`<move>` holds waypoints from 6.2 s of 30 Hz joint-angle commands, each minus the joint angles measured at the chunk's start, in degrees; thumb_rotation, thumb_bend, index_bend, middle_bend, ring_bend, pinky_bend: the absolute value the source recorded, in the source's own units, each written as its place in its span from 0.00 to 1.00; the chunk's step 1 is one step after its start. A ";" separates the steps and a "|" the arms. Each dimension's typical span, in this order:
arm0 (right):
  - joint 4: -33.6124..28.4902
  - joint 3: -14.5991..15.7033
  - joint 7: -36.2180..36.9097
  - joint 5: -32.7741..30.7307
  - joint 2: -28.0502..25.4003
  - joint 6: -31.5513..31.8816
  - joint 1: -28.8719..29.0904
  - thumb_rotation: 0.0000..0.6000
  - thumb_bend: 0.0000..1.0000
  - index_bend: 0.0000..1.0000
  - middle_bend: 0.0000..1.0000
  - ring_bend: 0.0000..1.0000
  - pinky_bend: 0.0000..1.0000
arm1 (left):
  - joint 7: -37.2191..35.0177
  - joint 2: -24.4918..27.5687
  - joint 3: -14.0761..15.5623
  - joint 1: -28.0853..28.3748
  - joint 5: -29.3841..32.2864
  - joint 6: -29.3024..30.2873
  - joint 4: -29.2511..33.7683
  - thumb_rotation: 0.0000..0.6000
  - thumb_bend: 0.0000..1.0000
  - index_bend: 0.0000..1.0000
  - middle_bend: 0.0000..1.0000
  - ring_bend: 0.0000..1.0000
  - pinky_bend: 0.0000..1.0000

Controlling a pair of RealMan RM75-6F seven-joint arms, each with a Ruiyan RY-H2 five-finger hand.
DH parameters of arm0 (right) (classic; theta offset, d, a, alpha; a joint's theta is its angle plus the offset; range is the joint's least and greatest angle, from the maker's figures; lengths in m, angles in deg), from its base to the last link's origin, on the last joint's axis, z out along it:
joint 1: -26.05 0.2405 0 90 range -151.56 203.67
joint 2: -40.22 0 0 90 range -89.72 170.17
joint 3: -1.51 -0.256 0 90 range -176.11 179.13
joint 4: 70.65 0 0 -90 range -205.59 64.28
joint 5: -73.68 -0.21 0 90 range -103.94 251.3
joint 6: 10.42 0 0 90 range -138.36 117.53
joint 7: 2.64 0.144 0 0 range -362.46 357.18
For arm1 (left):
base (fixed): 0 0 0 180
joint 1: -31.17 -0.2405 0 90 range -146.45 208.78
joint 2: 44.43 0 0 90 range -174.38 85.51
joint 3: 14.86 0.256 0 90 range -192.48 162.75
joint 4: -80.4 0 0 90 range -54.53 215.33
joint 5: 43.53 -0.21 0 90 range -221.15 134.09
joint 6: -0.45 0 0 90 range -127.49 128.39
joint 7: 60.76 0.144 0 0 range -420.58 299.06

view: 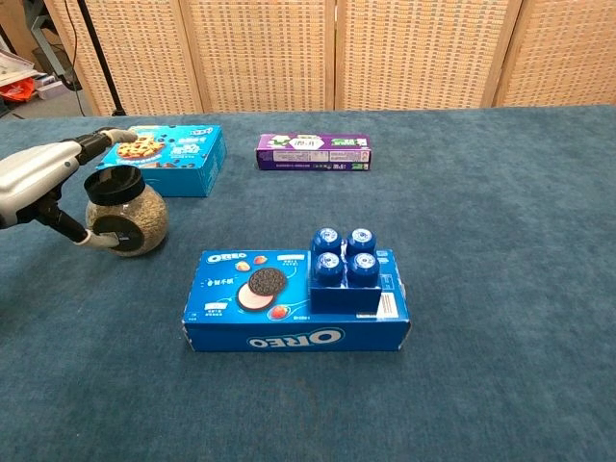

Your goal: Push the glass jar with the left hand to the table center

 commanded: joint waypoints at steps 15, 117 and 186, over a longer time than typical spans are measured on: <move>-0.11 0.23 -0.08 0.46 -0.08 -0.25 0.02 1.00 0.00 0.00 0.00 0.00 0.00 | -22.45 12.18 4.37 -6.45 -0.43 6.68 16.60 1.00 0.00 0.00 0.00 0.00 0.00; -0.10 0.35 0.11 0.08 -0.05 -1.45 0.57 1.00 0.00 0.00 0.00 0.00 0.00 | -34.15 1.80 -7.75 -0.78 16.53 -7.40 30.50 1.00 0.56 0.00 0.00 0.00 0.00; 0.28 -0.18 4.85 -1.86 -1.47 -2.70 1.18 1.00 0.00 0.00 0.00 0.00 0.00 | 22.77 -8.89 -3.72 12.98 10.99 -3.71 7.79 1.00 0.00 0.00 0.00 0.00 0.00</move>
